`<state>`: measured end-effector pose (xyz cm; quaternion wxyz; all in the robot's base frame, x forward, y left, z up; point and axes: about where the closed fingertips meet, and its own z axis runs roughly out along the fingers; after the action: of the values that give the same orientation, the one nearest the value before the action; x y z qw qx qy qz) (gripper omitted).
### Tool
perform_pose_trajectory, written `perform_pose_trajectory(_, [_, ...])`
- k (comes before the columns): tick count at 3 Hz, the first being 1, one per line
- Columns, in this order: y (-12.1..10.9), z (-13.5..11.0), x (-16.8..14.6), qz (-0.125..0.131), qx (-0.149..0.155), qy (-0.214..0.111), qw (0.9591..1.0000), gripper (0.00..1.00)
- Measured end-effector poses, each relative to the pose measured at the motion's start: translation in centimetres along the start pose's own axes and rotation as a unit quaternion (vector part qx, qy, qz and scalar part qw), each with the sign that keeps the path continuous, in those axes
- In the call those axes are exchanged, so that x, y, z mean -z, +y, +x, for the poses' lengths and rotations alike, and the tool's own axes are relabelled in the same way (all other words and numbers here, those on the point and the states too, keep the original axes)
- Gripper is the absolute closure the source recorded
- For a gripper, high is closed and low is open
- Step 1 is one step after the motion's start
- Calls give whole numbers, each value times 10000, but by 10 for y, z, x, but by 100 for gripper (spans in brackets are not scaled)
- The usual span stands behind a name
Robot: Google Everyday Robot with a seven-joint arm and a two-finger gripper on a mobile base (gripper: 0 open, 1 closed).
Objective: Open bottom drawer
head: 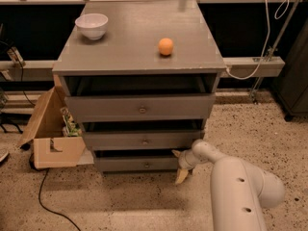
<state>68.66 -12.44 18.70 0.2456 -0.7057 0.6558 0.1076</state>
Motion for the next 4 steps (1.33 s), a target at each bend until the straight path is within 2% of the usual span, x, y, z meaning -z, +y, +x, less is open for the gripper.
perform_pose_trajectory(2, [-4,5,-23,-105,-69,80,9999,0])
perform_pose_trajectory(3, [8,9,-29,-194,-146,46,9997,18])
perform_pose_trajectory(4, [8,9,-29,-197,-149,44,9997,42])
